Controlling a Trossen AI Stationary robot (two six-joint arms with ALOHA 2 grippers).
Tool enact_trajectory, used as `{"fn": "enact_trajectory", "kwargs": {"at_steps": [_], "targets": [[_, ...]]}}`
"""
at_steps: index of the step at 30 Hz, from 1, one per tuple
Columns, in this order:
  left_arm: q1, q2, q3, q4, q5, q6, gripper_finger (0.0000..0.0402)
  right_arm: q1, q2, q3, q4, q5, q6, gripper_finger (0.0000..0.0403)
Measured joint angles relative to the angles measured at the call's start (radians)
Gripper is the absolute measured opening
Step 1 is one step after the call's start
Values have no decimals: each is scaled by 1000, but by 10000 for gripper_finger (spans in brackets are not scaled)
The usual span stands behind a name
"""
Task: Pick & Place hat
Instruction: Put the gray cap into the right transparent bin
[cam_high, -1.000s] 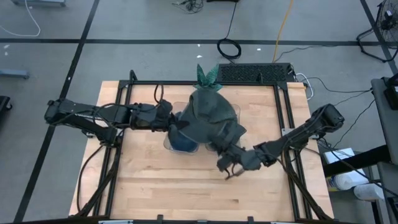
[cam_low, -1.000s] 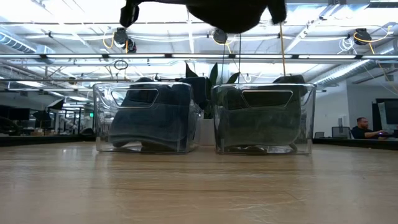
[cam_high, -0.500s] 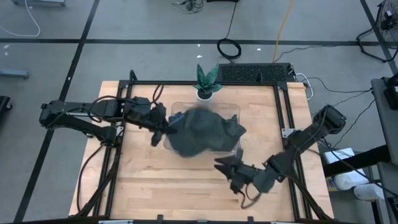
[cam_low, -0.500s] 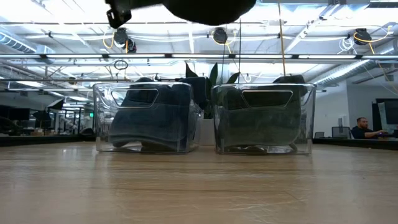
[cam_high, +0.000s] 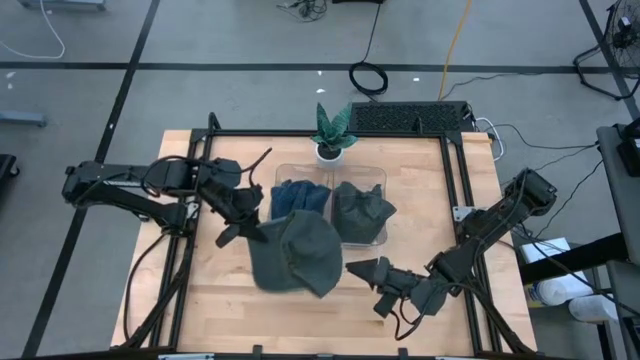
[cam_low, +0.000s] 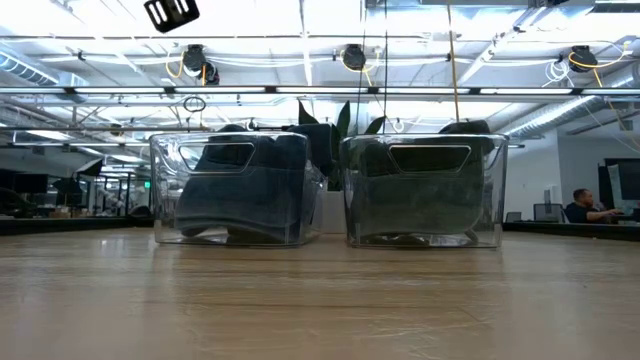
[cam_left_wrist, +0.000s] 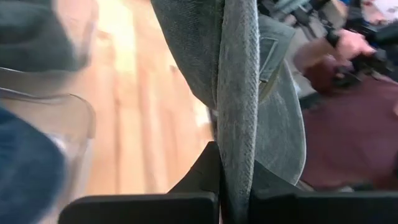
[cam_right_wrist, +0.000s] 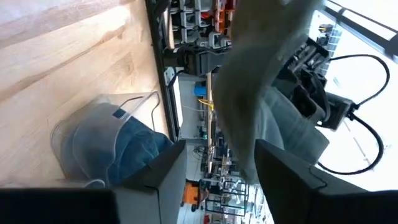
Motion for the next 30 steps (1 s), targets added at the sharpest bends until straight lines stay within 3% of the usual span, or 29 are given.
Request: {"fn": "enact_trajectory", "kwargs": {"at_steps": [3, 10, 16, 21, 26, 30], "targets": [[-19, 0, 0, -1, 34, -18, 8, -8, 0, 0, 27, -3, 0, 189], [-60, 8, 0, 1, 9, -64, 8, -54, 0, 0, 66, -154, -38, 205], [-93, 27, -1, 11, 3, -80, 8, -88, 1, 0, 78, -166, -81, 199], [-98, 41, -1, 28, 3, -81, 8, -110, 1, 0, 78, -237, -105, 188], [-96, 51, 0, 34, -14, -79, 8, -112, 1, 0, 112, -247, -116, 160], [-96, 58, 0, 39, -13, -77, 8, -112, 1, 0, 151, -327, -156, 99]]}}
